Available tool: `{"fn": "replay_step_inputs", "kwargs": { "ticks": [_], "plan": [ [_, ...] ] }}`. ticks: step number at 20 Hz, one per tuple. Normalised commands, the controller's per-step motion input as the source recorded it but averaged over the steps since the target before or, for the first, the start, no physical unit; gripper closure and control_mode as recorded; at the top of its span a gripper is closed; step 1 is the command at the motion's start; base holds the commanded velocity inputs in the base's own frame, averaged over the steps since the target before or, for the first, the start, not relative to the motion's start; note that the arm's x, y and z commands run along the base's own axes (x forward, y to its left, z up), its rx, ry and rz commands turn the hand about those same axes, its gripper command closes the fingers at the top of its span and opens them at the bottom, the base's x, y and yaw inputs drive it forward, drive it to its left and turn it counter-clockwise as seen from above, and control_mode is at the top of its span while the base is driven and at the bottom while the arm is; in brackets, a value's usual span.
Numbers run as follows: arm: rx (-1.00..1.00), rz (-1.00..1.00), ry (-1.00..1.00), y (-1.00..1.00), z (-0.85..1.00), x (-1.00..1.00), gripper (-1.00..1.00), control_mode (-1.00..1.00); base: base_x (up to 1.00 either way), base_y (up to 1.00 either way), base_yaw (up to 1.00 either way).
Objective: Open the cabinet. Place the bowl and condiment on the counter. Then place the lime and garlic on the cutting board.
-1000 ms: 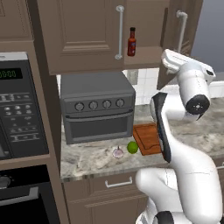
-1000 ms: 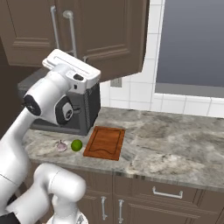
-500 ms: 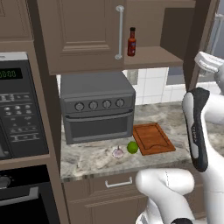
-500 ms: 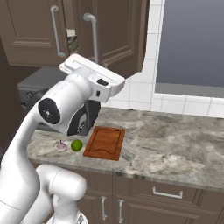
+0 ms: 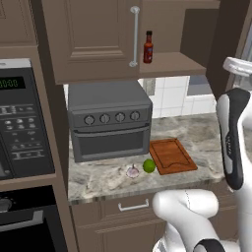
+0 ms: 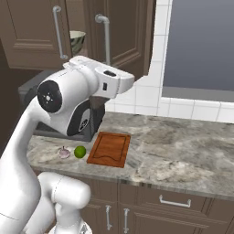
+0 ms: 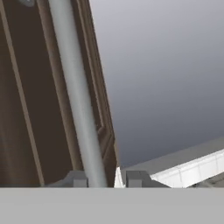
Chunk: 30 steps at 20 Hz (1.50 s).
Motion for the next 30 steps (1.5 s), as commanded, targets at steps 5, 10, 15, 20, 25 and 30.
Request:
{"fn": "replay_step_inputs", "kwargs": {
  "ticks": [5, 10, 15, 20, 25, 30],
  "plan": [
    [-0.05, 0.00, 0.03, 0.08, 0.00, -0.88, -1.00, -1.00, 0.00, 0.00, 0.00],
    [-0.12, 0.00, 0.00, 0.42, 0.00, -1.00, -1.00, -1.00, 0.00, 0.00, 0.00],
    [-0.06, 0.00, 0.00, 0.21, 0.19, -1.00, -1.00, -1.00, 0.00, 0.00, 0.00],
    [-0.04, -0.02, 0.00, 0.43, 0.17, -0.90, -1.00, -1.00, 0.00, 0.00, 0.00],
    [-0.04, -0.07, 0.00, 0.63, 0.10, -0.31, -1.00, -1.00, 0.00, 0.00, 0.00],
    [-0.03, -0.17, 0.00, 0.62, 0.00, 0.00, -1.00, -1.00, 0.00, 0.00, 0.00]
  ]
}}
